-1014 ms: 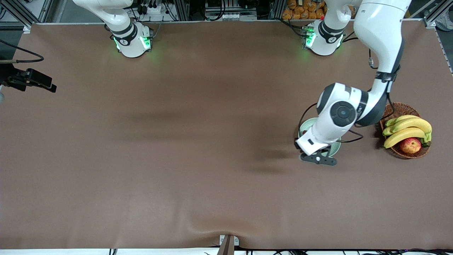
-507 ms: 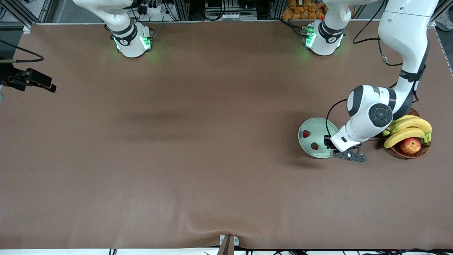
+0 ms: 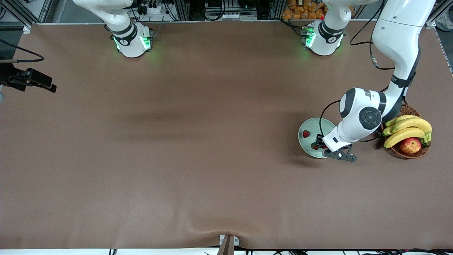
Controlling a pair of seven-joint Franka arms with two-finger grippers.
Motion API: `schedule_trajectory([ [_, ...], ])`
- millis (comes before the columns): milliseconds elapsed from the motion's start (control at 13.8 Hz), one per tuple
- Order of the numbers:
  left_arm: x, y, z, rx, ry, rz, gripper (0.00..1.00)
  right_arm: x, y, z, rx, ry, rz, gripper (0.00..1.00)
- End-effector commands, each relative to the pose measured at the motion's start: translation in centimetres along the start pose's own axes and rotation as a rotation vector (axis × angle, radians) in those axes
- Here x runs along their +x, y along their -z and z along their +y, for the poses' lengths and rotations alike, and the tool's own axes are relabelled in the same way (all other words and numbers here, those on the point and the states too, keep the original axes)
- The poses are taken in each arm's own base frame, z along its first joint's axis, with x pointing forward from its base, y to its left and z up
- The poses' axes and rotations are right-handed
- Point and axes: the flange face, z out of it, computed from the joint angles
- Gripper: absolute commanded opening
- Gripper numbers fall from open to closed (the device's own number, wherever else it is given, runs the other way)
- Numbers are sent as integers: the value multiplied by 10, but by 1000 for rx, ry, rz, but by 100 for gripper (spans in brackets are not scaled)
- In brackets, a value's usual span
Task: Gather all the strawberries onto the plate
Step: 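Lower the strawberry onto the plate and open the left gripper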
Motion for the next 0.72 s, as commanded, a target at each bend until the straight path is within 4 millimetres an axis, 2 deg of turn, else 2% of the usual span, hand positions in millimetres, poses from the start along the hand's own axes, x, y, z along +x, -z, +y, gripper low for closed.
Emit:
schedule_trajectory([
  [0,3,14,4,9,4,26,100,2,5,-3,-20,-8,4,100],
  [72,8,26,6,11,-1,48,100,2,5,-4,-20,-8,4,100],
  [362,18,51,8,18,-13,95,100,2,4,-6,-19,-5,0,100],
  [652,22,61,4,22,-13,114,100,2,5,-6,-21,-5,2,100],
])
